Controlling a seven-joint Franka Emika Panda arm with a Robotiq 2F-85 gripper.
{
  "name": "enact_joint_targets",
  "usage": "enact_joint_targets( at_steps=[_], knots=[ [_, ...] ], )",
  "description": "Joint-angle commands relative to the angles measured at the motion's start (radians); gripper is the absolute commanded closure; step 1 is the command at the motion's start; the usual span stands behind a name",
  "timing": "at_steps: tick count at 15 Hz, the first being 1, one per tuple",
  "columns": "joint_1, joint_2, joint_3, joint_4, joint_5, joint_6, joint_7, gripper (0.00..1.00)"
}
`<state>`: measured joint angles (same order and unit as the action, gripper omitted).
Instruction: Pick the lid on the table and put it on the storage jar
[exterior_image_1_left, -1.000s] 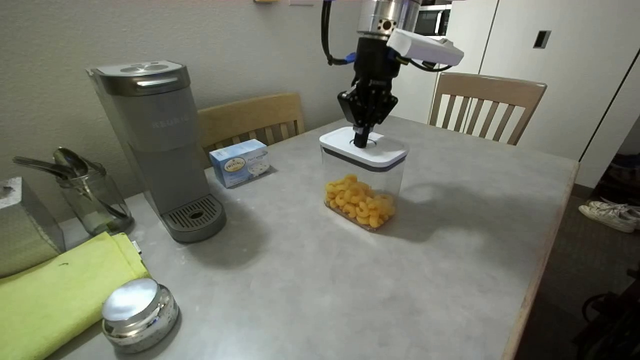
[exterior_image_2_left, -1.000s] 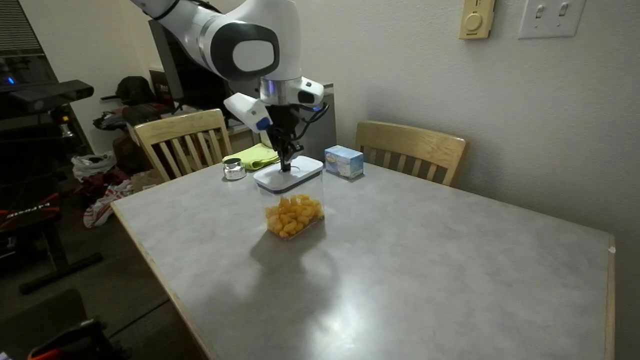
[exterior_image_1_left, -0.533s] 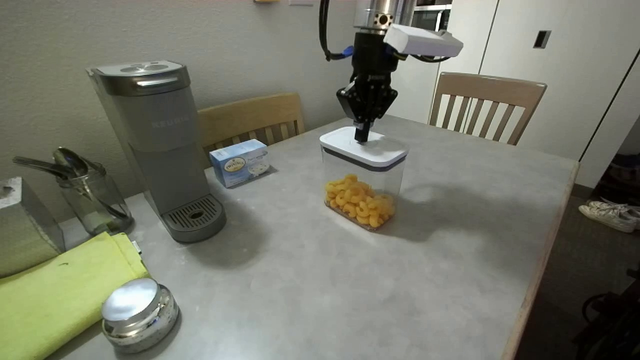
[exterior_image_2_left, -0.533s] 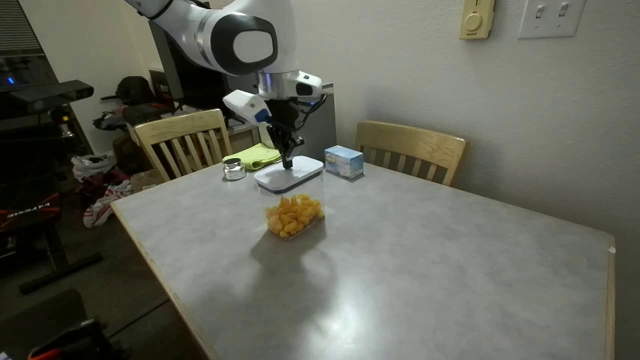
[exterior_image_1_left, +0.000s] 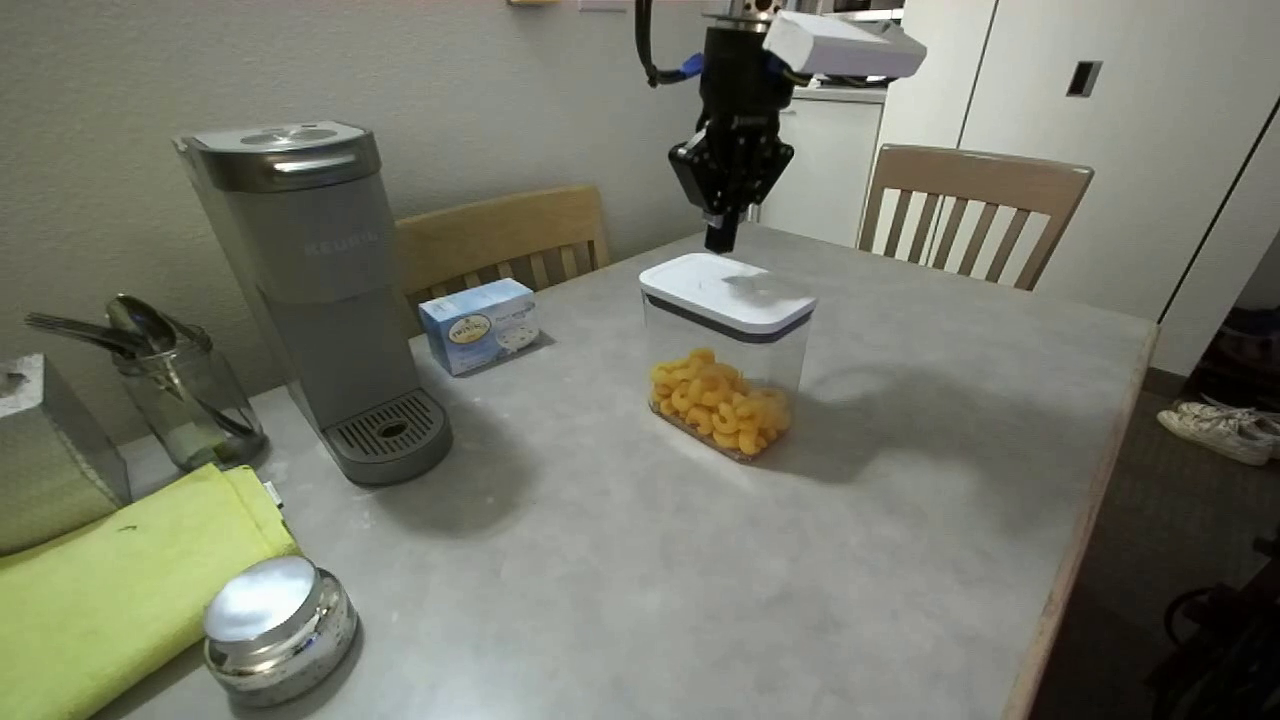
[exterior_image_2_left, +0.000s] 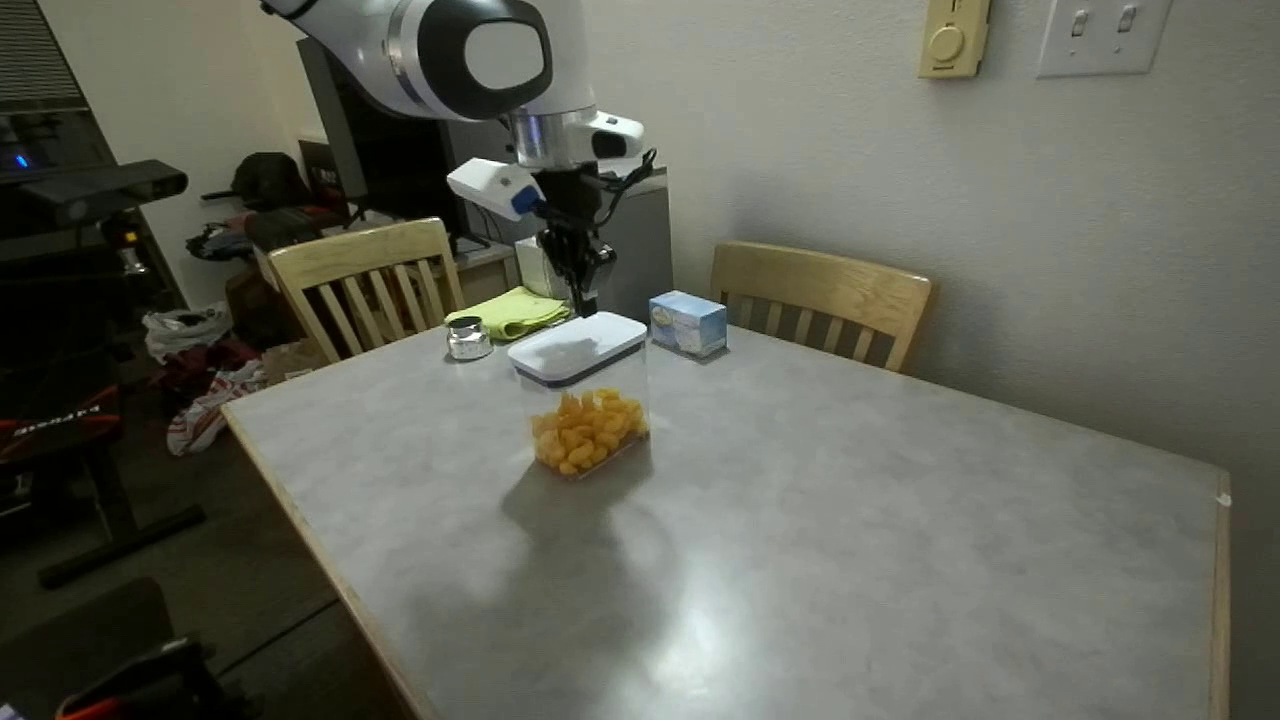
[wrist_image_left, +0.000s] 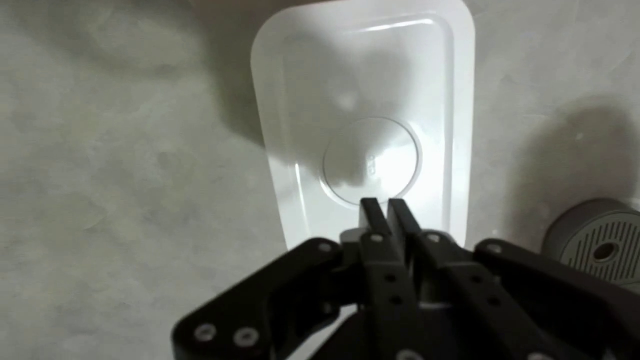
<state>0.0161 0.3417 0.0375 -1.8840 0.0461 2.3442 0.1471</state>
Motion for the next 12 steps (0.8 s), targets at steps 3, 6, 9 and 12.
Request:
enact_joint_targets(
  at_steps=[3,6,9,12],
  knots=[
    [0.012,-0.002,-0.013,0.009,0.001,-0.008,0.014,0.70],
    [0.014,-0.002,-0.015,0.012,0.001,-0.012,0.024,0.53],
    [0.014,-0.002,-0.015,0.012,0.001,-0.013,0.025,0.53],
    [0.014,-0.002,-0.015,0.012,0.001,-0.013,0.025,0.53]
  ],
)
